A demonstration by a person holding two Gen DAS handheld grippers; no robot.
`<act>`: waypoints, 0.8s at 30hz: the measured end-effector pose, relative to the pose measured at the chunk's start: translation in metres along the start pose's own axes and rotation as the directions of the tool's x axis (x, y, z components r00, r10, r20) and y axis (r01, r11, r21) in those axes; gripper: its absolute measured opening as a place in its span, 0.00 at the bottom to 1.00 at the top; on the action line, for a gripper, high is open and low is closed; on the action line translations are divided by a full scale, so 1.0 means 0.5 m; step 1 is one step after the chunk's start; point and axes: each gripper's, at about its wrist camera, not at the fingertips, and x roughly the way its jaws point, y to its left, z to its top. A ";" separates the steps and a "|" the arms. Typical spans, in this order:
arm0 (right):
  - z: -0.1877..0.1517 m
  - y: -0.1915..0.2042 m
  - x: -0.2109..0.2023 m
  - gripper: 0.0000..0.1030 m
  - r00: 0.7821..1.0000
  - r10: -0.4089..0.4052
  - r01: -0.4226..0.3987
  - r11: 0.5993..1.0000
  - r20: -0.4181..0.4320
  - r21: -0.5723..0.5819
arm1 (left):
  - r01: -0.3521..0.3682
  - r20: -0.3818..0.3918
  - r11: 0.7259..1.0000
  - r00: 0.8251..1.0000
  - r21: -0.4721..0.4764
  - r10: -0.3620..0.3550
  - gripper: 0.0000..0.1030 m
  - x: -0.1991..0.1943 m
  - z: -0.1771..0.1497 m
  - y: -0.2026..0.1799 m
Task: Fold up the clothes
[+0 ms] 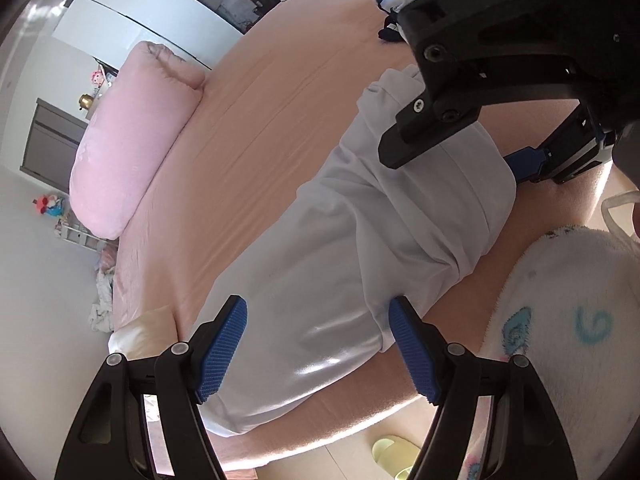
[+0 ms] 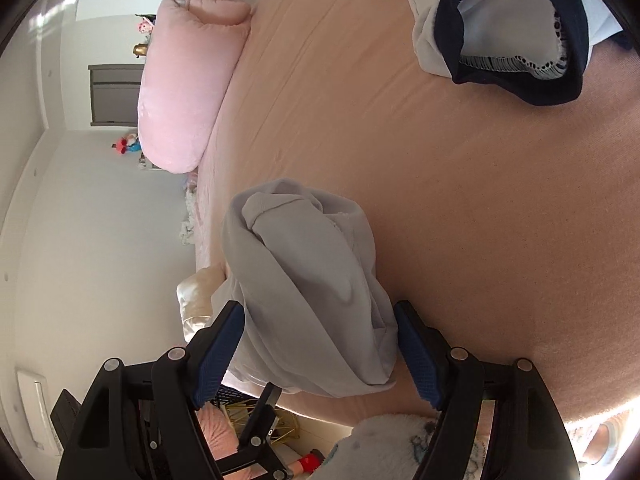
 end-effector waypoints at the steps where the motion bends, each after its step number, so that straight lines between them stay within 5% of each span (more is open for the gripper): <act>1: -0.001 -0.001 0.000 0.68 1.000 -0.004 0.004 1.000 -0.004 -0.006 | 0.000 0.001 1.000 1.000 0.012 0.000 0.70 0.000 0.000 -0.005; 3: -0.002 -0.007 0.002 0.56 1.000 -0.007 0.008 1.000 -0.006 0.007 | 0.004 0.001 1.000 1.000 0.027 -0.004 0.70 0.001 -0.002 -0.012; 10: 0.000 -0.021 0.009 0.47 0.999 0.036 -0.035 0.997 -0.013 0.065 | 0.003 0.010 0.999 1.000 0.032 -0.004 0.70 -0.001 -0.002 -0.017; 13: 0.000 -0.021 0.012 0.36 0.998 0.058 -0.056 0.993 -0.023 0.102 | 0.013 0.029 1.000 0.999 0.028 -0.013 0.70 -0.006 0.006 -0.013; 24: 0.011 0.097 -0.001 0.33 1.000 -0.001 0.001 1.000 -0.028 0.009 | 0.037 0.127 0.999 0.991 -0.032 -0.032 0.70 -0.027 0.000 0.006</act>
